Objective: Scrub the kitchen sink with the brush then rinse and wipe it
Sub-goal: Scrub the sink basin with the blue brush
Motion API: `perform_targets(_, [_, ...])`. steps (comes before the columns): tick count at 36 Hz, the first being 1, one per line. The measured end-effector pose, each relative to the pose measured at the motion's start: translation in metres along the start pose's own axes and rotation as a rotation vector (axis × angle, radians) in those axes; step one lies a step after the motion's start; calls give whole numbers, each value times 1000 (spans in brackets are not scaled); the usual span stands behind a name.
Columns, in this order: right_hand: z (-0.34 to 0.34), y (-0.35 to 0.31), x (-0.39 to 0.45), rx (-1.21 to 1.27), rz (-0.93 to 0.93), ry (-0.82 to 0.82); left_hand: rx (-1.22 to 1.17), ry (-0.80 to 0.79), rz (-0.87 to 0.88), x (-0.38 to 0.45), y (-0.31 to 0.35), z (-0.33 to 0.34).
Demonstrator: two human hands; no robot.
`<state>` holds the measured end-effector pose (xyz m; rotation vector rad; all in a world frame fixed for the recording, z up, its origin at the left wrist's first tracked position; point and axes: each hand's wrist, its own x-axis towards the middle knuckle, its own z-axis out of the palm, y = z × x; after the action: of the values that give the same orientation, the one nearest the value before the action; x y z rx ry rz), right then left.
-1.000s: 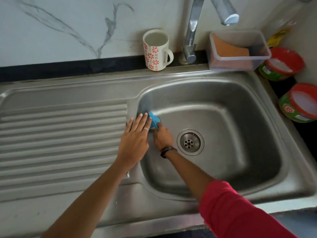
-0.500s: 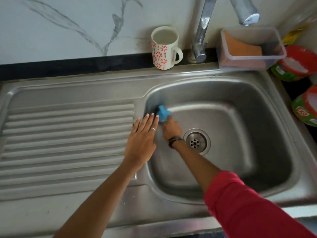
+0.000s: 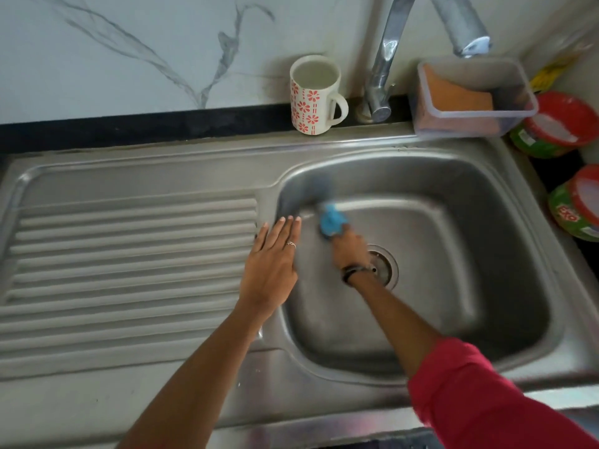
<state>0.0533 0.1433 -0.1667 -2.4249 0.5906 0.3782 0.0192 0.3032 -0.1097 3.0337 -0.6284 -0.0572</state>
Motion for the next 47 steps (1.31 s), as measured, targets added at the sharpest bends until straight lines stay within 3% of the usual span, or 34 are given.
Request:
perform_targets(3, [28, -21, -28, -81, -166, -78, -1, -14, 7, -2, 1, -2])
perform_targets(6, [16, -4, -26, -137, -176, -63, 2, -19, 11, -3, 0, -2])
perform_targets(13, [-73, 88, 14, -26, 222, 209, -30, -48, -20, 1, 2, -1])
perform_targets(16, [-75, 86, 12, 9, 266, 238, -21, -53, -29, 0, 1, -1])
perform_targets(23, [9, 9, -37, -102, -36, 1, 25, -33, -7, 0, 0, -2])
perform_targets(27, [14, 7, -43, -192, -145, -47, 57, -66, -7, -1, 2, -1])
perform_targets(35, [-82, 114, 2, -125, 187, 186, 19, -85, -26, 0, 3, -2])
perform_targets(39, [-92, 118, 12, -13, 335, 266, 6, -89, -37, 0, 3, -2])
perform_targets(42, [-59, 84, 6, -55, 260, 225, 23, -54, -30, 0, 1, 1])
perform_targets(47, [9, 12, -22, -268, -63, 14, 42, -39, -4, 0, 2, -2])
